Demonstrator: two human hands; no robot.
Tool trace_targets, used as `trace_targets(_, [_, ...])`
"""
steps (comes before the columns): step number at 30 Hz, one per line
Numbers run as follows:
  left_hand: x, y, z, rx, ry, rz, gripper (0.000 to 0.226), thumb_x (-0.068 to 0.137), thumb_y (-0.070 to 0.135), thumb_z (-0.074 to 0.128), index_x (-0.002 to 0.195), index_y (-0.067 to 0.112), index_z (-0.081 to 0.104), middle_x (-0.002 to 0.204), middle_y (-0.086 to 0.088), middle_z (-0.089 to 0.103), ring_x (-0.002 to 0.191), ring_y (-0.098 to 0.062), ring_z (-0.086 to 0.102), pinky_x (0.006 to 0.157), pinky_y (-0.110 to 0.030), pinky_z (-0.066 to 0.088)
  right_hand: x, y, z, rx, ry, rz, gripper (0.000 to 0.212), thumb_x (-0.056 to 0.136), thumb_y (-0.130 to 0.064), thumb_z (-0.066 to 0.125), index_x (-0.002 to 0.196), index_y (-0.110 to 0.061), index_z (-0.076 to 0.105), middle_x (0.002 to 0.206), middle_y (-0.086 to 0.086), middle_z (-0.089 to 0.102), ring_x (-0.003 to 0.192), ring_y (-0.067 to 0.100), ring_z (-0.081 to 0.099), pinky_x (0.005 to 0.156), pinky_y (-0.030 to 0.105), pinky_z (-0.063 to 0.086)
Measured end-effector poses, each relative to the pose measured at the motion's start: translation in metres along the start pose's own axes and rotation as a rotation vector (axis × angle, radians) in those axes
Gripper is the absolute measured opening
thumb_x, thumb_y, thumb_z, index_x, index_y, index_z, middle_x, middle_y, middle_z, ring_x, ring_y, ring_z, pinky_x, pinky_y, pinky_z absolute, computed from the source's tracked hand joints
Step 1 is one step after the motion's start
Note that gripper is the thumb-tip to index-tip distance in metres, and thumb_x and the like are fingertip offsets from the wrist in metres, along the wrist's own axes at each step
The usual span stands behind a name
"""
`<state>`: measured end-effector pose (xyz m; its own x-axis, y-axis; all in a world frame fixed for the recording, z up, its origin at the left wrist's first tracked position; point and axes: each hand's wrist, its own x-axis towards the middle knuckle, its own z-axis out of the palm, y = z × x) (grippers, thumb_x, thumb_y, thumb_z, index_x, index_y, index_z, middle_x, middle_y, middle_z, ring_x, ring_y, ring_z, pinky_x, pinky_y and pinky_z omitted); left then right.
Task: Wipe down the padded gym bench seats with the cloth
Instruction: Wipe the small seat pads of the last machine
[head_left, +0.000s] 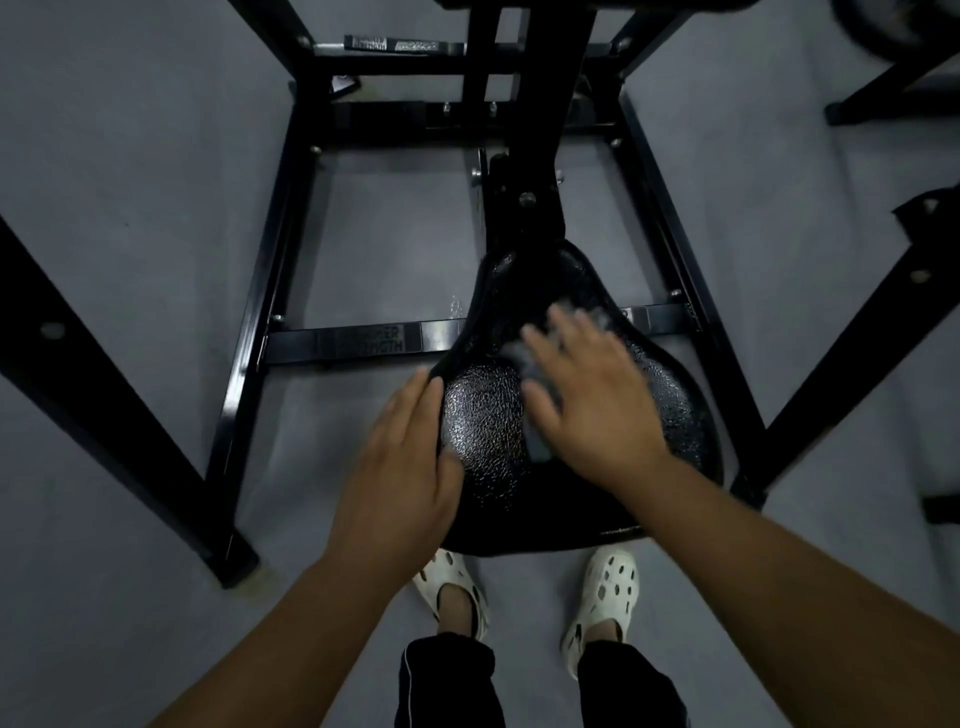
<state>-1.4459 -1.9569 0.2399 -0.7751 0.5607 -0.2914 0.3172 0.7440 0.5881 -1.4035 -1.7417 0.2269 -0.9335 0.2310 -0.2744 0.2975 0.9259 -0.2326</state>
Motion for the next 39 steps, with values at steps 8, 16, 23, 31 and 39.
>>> trace_targets(8, [0.006, 0.007, 0.010, 0.020, 0.010, -0.017, 0.064, 0.095, 0.031, 0.038, 0.155, 0.013, 0.027, 0.163, -0.002, 0.023, 0.148, -0.015, 0.017, 0.116, -0.026, 0.014, 0.015, -0.058, -0.023, 0.640, 0.023, 0.074, 0.056, 0.088, -0.003, 0.053, 0.140, -0.023, 0.048, 0.132, 0.001, 0.063, 0.119, 0.015, 0.059, 0.101, 0.028, 0.046])
trace_targets(16, [0.008, 0.008, -0.001, -0.058, 0.015, -0.029, 0.063, 0.101, 0.020, 0.044, 0.158, 0.018, 0.019, 0.165, 0.008, 0.013, 0.148, -0.008, 0.016, 0.117, -0.025, 0.021, -0.011, -0.011, -0.057, 0.939, -0.133, 0.429, 0.054, 0.089, -0.004, 0.059, 0.140, -0.022, 0.050, 0.135, 0.001, 0.060, 0.114, 0.009, 0.060, 0.108, 0.033, 0.045])
trace_targets(23, [0.012, 0.002, 0.001, -0.043, 0.009, -0.023, 0.062, 0.100, 0.015, 0.044, 0.158, 0.017, 0.021, 0.165, 0.005, 0.016, 0.149, -0.009, 0.019, 0.113, -0.020, 0.018, -0.022, -0.064, -0.021, 0.147, 0.092, 0.285, 0.059, 0.101, -0.042, 0.038, 0.153, -0.013, 0.035, 0.161, 0.016, 0.029, 0.148, 0.033, 0.026, 0.120, 0.044, 0.023])
trace_targets(31, [0.002, 0.001, 0.007, 0.071, -0.006, 0.079, 0.055, 0.096, 0.020, 0.040, 0.150, 0.009, 0.035, 0.161, -0.006, 0.029, 0.147, -0.024, 0.027, 0.117, -0.038, 0.026, -0.050, -0.004, 0.006, -0.068, -0.039, 0.015, 0.061, 0.101, -0.053, 0.028, 0.153, -0.022, 0.035, 0.163, 0.009, 0.027, 0.150, 0.032, 0.023, 0.119, 0.049, 0.023])
trace_targets(39, [0.004, 0.006, 0.015, 0.066, 0.005, 0.055, 0.055, 0.099, 0.025, 0.043, 0.151, 0.010, 0.034, 0.163, -0.004, 0.024, 0.150, -0.009, 0.011, 0.118, -0.030, 0.015, -0.005, -0.052, 0.008, 0.020, -0.067, -0.125, 0.059, 0.102, -0.047, 0.023, 0.157, -0.025, 0.027, 0.167, 0.005, 0.017, 0.154, 0.025, 0.008, 0.123, 0.049, 0.012])
